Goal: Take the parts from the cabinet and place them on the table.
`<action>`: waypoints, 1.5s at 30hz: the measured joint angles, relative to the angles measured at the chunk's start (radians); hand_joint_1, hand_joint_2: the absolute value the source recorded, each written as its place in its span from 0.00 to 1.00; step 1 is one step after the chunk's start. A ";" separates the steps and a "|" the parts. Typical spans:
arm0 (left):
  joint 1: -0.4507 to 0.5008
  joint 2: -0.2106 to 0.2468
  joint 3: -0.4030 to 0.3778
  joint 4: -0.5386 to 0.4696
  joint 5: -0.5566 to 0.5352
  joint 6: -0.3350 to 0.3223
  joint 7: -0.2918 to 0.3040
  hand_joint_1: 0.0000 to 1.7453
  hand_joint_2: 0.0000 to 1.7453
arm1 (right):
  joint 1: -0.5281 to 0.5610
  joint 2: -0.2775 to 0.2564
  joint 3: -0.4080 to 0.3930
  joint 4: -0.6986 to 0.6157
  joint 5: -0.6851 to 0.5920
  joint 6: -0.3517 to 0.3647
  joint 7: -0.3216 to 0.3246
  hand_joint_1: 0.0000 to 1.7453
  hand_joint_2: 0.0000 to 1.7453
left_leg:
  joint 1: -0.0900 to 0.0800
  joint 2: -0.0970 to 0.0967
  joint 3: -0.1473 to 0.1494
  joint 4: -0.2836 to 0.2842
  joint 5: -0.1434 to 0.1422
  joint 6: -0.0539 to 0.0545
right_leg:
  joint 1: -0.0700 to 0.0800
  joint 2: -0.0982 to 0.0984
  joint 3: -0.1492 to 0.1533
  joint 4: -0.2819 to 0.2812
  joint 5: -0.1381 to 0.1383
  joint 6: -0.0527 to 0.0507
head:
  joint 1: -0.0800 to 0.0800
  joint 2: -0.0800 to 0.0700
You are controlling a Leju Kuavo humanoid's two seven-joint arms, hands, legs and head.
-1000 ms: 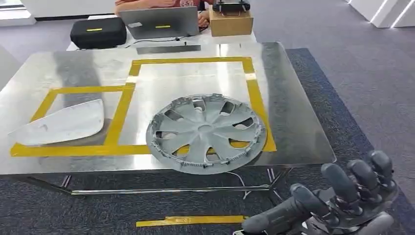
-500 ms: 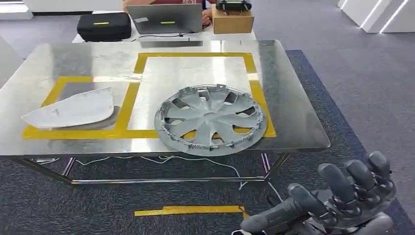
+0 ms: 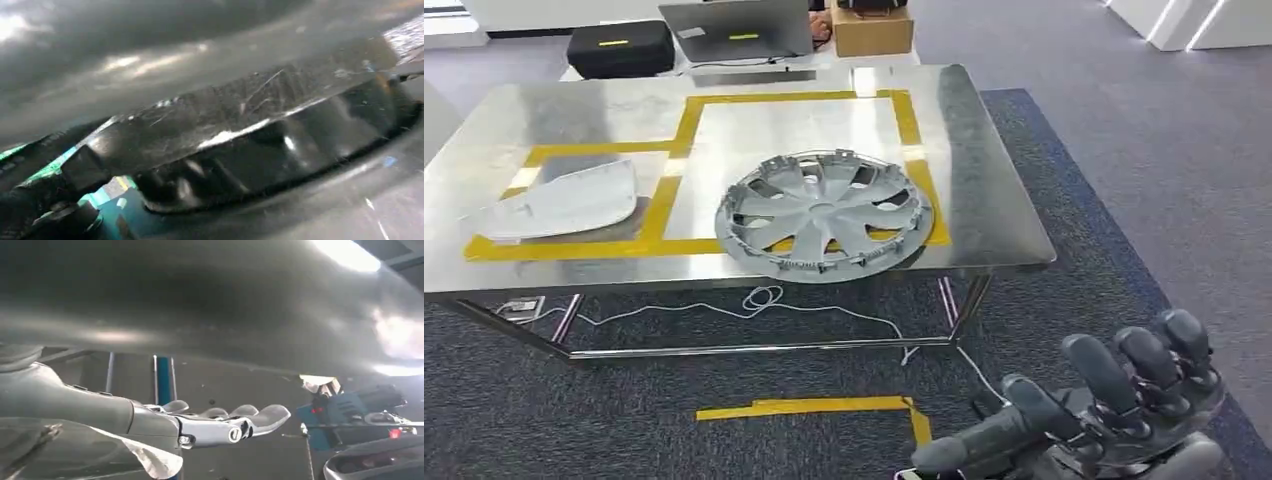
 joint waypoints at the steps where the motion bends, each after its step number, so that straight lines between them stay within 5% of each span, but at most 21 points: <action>1: 0.000 0.000 0.000 0.000 0.000 0.000 0.000 0.00 0.00 | 0.001 0.001 0.000 0.001 0.000 0.000 0.000 0.00 0.00 | 0.000 0.000 0.002 0.038 0.002 -0.001 | 0.000 0.000 -0.015 0.004 0.009 0.001 | 0.000 0.000; 3: 0.000 0.000 0.000 0.000 0.000 0.000 0.000 0.00 0.00 | 0.004 0.003 -0.001 0.002 0.000 0.000 0.000 0.00 0.00 | 0.001 0.000 0.057 -0.013 0.060 0.002 | 0.000 0.001 -0.044 0.016 0.022 0.004 | 0.000 0.000; 5: 0.000 0.000 0.000 0.000 0.000 0.000 0.000 0.00 0.00 | 0.005 0.005 -0.002 0.002 0.001 0.000 0.000 0.00 0.00 | 0.001 -0.003 0.177 -0.196 0.109 0.012 | 0.000 0.004 -0.064 0.024 0.032 0.010 | -0.001 0.000; 6: -0.002 0.000 0.000 0.000 0.000 0.000 0.000 0.00 0.00 | 0.007 0.008 -0.004 0.002 0.001 0.000 0.000 0.00 0.00 | -0.002 -0.011 0.217 -0.264 0.095 0.019 | 0.005 0.004 -0.073 0.028 0.037 0.015 | 0.000 0.000; 9: -0.002 -0.003 0.000 0.000 -0.001 0.002 0.002 0.00 0.00 | 0.014 0.018 -0.020 0.004 0.005 0.000 0.000 0.00 0.00 | -0.006 -0.012 0.210 -0.286 0.097 0.028 | 0.004 0.003 -0.087 0.026 0.061 0.033 | 0.000 0.000; 11: 0.000 -0.006 0.001 0.000 -0.002 0.002 0.004 0.00 0.00 | 0.018 0.024 -0.038 0.008 0.006 0.000 0.000 0.00 0.00 | 0.001 -0.006 0.202 -0.297 0.117 0.050 | 0.002 0.005 -0.094 0.030 0.055 0.044 | 0.002 0.000; 14: -0.003 -0.010 0.001 0.000 -0.005 0.007 0.006 0.00 0.00 | 0.035 0.037 -0.076 0.019 0.013 0.000 0.002 0.00 0.00 | -0.005 -0.002 0.169 -0.296 0.142 0.066 | 0.003 0.006 -0.156 0.202 -0.098 0.049 | 0.007 0.000; 16: -0.003 -0.013 0.001 0.000 -0.008 0.010 0.009 0.00 0.00 | 0.054 0.056 -0.123 0.040 0.022 0.000 0.002 0.00 0.00 | -0.012 0.000 0.139 -0.292 0.163 0.070 | 0.003 0.006 -0.184 0.329 -0.148 0.050 | 0.007 0.000; 18: -0.003 -0.013 0.005 -0.002 -0.027 0.000 0.009 0.00 0.00 | 0.070 0.075 -0.169 0.060 0.035 0.000 0.000 0.00 0.00 | -0.018 0.001 0.109 -0.287 0.182 0.070 | 0.005 0.005 -0.136 0.295 -0.090 0.044 | 0.006 0.000; 20: -0.004 -0.018 0.016 -0.005 -0.040 0.002 0.012 0.00 0.00 | 0.084 0.099 -0.213 0.083 0.043 0.000 0.001 0.00 0.00 | -0.021 0.001 0.086 -0.283 0.198 0.068 | 0.010 0.005 -0.027 0.141 -0.025 0.031 | 0.006 0.000; 22: -0.004 -0.025 0.018 -0.005 -0.036 0.014 0.012 0.00 0.00 | 0.088 0.118 -0.261 0.109 0.052 0.000 0.018 0.00 0.00 | -0.027 0.000 0.074 -0.279 0.214 0.060 | 0.017 0.003 0.073 -0.012 -0.049 0.024 | 0.005 0.000; 25: -0.007 -0.027 0.024 -0.005 -0.036 0.016 0.016 0.00 0.00 | 0.105 0.147 -0.335 0.189 0.073 0.000 0.070 0.00 0.00 | -0.020 0.003 0.065 -0.287 0.246 0.046 | 0.025 0.006 0.055 -0.020 -0.037 0.018 | 0.005 0.000; 26: -0.006 -0.027 0.026 -0.005 -0.036 0.018 0.018 0.00 0.00 | 0.106 0.155 -0.361 0.229 0.079 0.000 0.092 0.00 0.00 | -0.023 0.000 0.059 -0.285 0.244 0.042 | 0.011 0.001 0.043 -0.031 -0.021 0.007 | 0.007 0.000; 28: -0.006 -0.028 0.027 -0.006 -0.037 0.020 0.018 0.00 0.00 | 0.111 0.170 -0.409 0.295 0.086 0.000 0.113 0.00 0.00 | -0.017 -0.006 0.038 -0.214 0.134 0.026 | 0.011 -0.003 0.027 -0.027 -0.002 -0.010 | 0.003 0.000; 30: -0.006 -0.027 0.028 -0.007 -0.037 0.023 0.023 0.00 0.00 | 0.115 0.178 -0.436 0.344 0.083 0.000 0.142 0.00 0.00 | -0.009 -0.006 0.008 -0.056 0.023 0.015 | 0.011 -0.005 -0.001 -0.019 0.020 -0.010 | 0.002 0.000; 32: -0.007 -0.027 0.030 -0.007 -0.036 0.028 0.026 0.00 0.00 | 0.121 0.182 -0.472 0.426 0.076 0.000 0.185 0.00 0.00 | -0.006 -0.006 0.009 0.027 0.021 0.009 | 0.011 -0.005 -0.035 -0.009 0.036 -0.007 | 0.001 0.000; 35: -0.007 -0.028 0.032 -0.009 -0.037 0.029 0.029 0.00 0.00 | 0.132 0.182 -0.528 0.536 0.049 0.000 0.223 0.00 0.00 | -0.001 -0.006 0.143 -0.133 0.121 0.010 | 0.007 -0.006 -0.086 0.015 0.056 0.003 | 0.002 0.000; 37: -0.009 -0.032 0.032 -0.011 -0.037 0.031 0.032 0.00 0.00 | 0.123 0.182 -0.568 0.620 0.036 0.000 0.227 0.00 0.00 | -0.005 -0.014 0.235 -0.280 0.087 0.017 | 0.011 -0.002 -0.104 0.028 0.066 0.015 | 0.001 0.000; 41: -0.005 -0.041 0.033 -0.012 -0.037 0.036 0.040 0.00 0.00 | 0.097 0.184 -0.685 0.810 0.042 -0.001 0.215 0.00 0.00 | -0.010 -0.012 0.214 -0.298 0.103 0.051 | 0.007 -0.001 -0.112 0.024 0.099 0.045 | 0.003 0.000; 43: -0.007 -0.044 0.033 -0.016 -0.037 0.040 0.042 0.00 0.00 | 0.076 0.184 -0.757 0.919 0.062 -0.001 0.223 0.00 0.00 | -0.007 -0.005 0.195 -0.298 0.123 0.068 | 0.004 0.005 -0.142 0.078 0.008 0.051 | 0.007 0.000; 45: -0.007 -0.047 0.033 -0.018 -0.039 0.046 0.042 0.00 0.00 | 0.051 0.184 -0.838 1.046 0.090 0.000 0.259 0.00 0.00 | -0.012 -0.004 0.167 -0.298 0.147 0.077 | 0.004 0.005 -0.173 0.227 -0.115 0.053 | 0.010 0.000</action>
